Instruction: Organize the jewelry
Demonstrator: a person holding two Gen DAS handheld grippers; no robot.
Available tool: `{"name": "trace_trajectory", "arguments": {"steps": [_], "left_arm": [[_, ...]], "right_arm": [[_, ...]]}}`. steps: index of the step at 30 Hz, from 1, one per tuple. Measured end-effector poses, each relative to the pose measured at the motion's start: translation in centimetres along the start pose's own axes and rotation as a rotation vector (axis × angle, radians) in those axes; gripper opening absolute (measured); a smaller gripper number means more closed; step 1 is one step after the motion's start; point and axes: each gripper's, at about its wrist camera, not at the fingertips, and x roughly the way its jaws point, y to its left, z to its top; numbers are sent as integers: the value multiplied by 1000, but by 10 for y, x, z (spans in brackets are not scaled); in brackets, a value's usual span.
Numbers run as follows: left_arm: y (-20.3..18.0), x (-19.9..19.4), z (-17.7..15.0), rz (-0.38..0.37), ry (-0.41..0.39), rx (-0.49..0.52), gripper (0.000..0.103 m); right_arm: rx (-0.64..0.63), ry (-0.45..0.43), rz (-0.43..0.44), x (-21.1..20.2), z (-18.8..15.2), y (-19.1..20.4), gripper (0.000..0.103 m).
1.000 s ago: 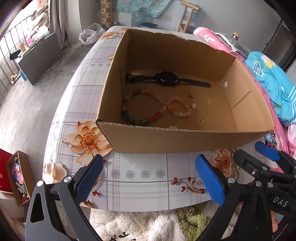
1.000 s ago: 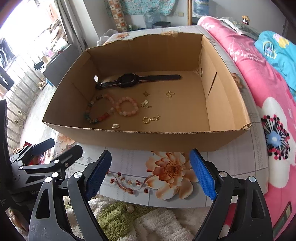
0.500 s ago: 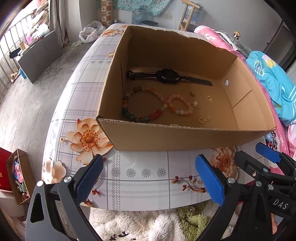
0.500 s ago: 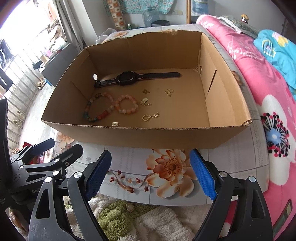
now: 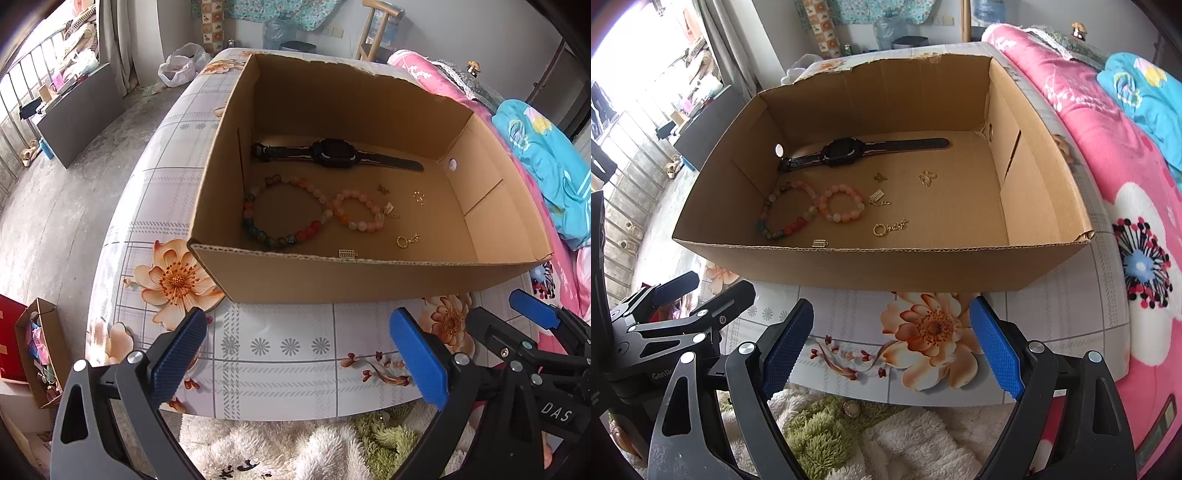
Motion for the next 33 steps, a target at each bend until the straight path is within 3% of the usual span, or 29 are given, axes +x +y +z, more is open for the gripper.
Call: {"name": "trace_trajectory", "arguments": {"steps": [33], "left_arm": [[-1, 4, -3, 11, 18, -5, 97]], "right_arm": [[-1, 27, 10, 5, 1, -3, 83]]}}
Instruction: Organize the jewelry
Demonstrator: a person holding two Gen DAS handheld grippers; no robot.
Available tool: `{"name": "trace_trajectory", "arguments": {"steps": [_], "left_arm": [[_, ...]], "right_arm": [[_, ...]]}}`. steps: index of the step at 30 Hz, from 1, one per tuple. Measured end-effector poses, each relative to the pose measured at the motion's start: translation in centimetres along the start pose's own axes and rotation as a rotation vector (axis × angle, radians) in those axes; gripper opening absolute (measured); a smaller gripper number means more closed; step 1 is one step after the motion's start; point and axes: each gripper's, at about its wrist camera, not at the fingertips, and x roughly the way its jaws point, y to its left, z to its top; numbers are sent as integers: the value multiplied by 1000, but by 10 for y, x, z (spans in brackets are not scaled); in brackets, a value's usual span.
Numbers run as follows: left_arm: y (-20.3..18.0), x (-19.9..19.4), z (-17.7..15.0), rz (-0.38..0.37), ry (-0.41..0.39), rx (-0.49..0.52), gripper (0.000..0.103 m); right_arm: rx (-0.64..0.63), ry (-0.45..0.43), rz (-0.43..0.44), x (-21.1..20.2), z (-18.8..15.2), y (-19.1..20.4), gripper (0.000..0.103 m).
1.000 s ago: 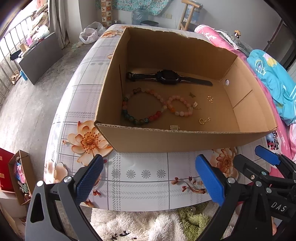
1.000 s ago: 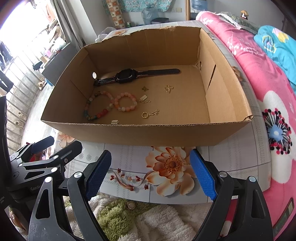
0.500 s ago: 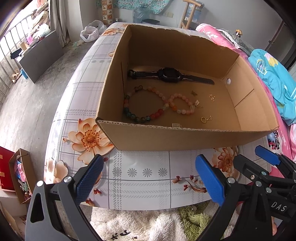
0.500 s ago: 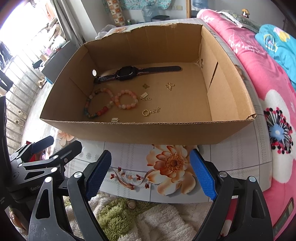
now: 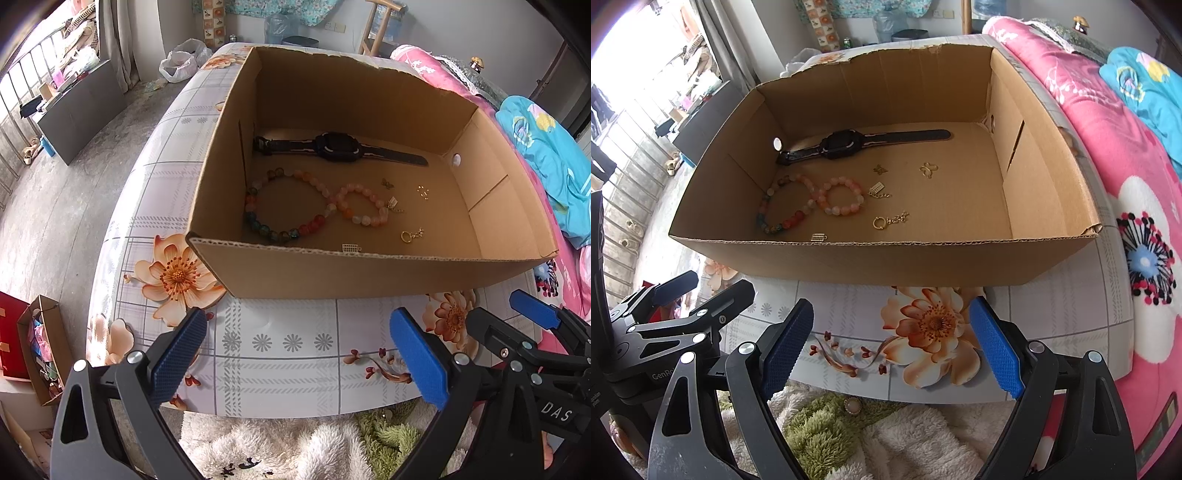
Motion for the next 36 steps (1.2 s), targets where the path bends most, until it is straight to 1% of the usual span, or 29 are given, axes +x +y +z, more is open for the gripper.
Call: {"name": "trace_trajectory", "arguments": {"steps": [36], "left_arm": [[-1, 0, -1, 0, 4, -1, 97]], "right_arm": [[3, -4, -1, -2, -2, -1, 83]]}}
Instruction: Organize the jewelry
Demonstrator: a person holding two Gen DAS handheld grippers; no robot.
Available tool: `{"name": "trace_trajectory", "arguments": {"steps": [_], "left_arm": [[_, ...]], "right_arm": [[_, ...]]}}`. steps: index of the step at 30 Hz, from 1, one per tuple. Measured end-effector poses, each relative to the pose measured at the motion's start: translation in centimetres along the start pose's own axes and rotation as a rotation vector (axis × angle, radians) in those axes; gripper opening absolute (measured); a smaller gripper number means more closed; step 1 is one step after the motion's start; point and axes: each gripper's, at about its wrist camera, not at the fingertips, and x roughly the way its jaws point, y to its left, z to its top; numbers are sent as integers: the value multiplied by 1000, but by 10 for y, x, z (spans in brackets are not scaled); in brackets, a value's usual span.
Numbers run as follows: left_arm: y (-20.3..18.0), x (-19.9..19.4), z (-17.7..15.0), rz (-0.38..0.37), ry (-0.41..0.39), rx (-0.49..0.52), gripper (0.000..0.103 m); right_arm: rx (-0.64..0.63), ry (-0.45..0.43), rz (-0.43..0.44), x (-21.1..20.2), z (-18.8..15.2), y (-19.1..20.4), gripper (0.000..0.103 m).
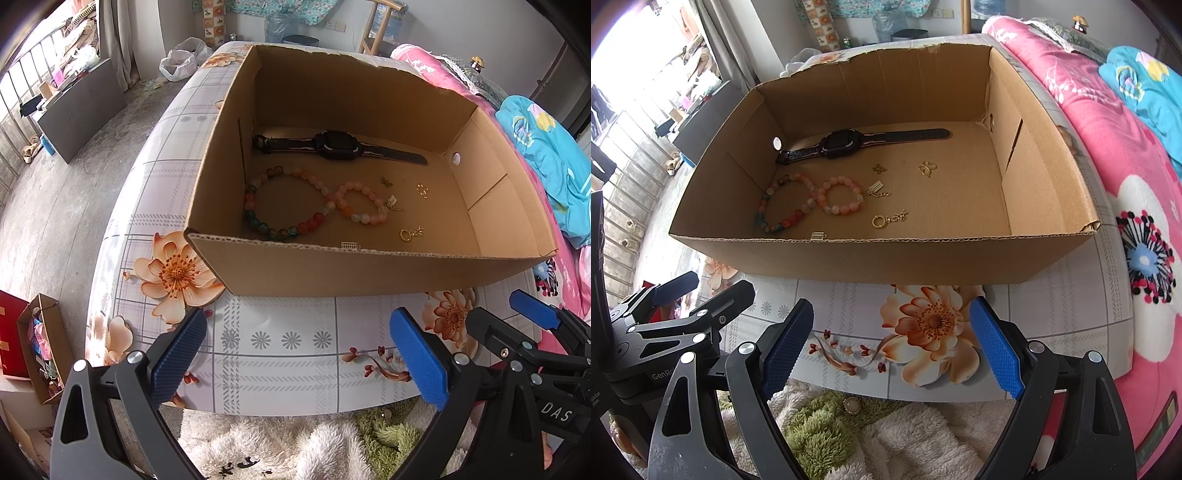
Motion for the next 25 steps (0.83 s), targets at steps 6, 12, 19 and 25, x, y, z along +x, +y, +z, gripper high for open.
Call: {"name": "trace_trajectory", "arguments": {"steps": [6, 12, 19, 25], "left_arm": [[-1, 2, 0, -1, 7, -1, 97], [-2, 2, 0, 1, 7, 0, 97], [-2, 2, 0, 2, 6, 1, 97], [-2, 2, 0, 1, 10, 0, 97]], "right_arm": [[2, 5, 1, -1, -1, -2, 83], [2, 4, 2, 0, 1, -1, 83], [2, 3, 2, 0, 2, -2, 83], [2, 6, 2, 0, 2, -1, 83]]}}
